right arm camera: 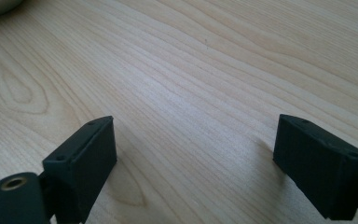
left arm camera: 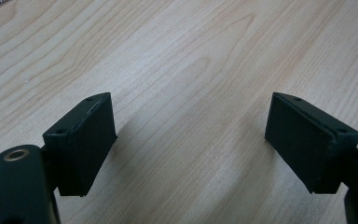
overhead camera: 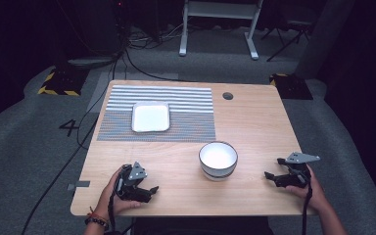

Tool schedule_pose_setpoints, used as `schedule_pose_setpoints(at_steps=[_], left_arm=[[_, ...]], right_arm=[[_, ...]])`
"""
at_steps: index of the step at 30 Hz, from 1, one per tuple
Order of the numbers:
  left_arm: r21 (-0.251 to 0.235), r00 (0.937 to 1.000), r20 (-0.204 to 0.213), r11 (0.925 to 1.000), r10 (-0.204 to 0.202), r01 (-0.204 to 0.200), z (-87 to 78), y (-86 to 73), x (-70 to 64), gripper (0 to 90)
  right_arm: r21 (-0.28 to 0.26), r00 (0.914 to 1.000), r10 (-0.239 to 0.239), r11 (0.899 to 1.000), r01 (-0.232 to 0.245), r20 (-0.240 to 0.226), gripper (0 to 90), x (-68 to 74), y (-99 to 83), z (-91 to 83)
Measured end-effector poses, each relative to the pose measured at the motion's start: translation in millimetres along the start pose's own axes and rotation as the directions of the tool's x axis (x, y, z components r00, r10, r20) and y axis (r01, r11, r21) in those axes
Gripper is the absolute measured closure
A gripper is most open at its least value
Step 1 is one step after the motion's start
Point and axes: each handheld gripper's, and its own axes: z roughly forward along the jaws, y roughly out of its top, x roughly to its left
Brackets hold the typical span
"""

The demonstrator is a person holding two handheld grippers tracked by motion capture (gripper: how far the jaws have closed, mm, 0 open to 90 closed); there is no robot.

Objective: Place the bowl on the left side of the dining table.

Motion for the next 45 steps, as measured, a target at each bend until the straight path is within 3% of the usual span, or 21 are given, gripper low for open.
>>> schedule_pose_setpoints(at_steps=[9, 11, 12, 23, 27, 42, 45], left_arm=[[-0.014, 1.0000, 0.004, 0.9999, 0.006, -0.006, -3.0, 6.2, 0.0, 16.1], [-0.019, 0.9999, -0.010, 0.9998, 0.010, -0.011, -3.9, 7.2, -0.8, 15.9], [-0.019, 0.9999, 0.014, 0.9998, 0.009, -0.008, -4.2, 9.3, -2.1, 15.9], [-0.007, 0.9992, 0.003, 0.9991, 0.041, -0.041, -6.0, 19.3, -6.8, 16.6], [-0.003, 0.9989, 0.022, 0.9991, 0.041, -0.041, -6.4, 24.5, -8.8, 16.7], [0.001, 0.9921, 0.040, 0.9928, 0.119, -0.119, -5.8, 45.4, -19.3, 17.9], [-0.011, 0.9898, 0.047, 0.9909, 0.135, -0.134, -5.4, 57.9, -22.3, 17.9]], right_arm=[[-0.001, 1.0000, 0.000, 1.000, 0.000, 0.000, 13.3, 0.0, 0.0, 0.0], [0.001, 1.0000, 0.000, 1.000, 0.000, -0.001, 13.3, 0.0, 0.0, 0.0], [0.000, 1.0000, 0.000, 1.000, 0.000, 0.000, 13.3, 0.0, 0.0, 0.0], [-0.001, 1.0000, 0.000, 1.000, 0.000, -0.001, 13.3, 0.0, 0.0, 0.0], [0.000, 1.0000, 0.000, 1.000, 0.000, -0.001, 13.3, 0.0, 0.0, 0.0], [0.001, 1.0000, -0.001, 1.000, 0.001, -0.001, 13.3, -0.1, 0.0, -0.1], [0.001, 1.0000, -0.002, 1.000, 0.002, -0.002, 13.3, -0.2, 0.0, -0.1]])
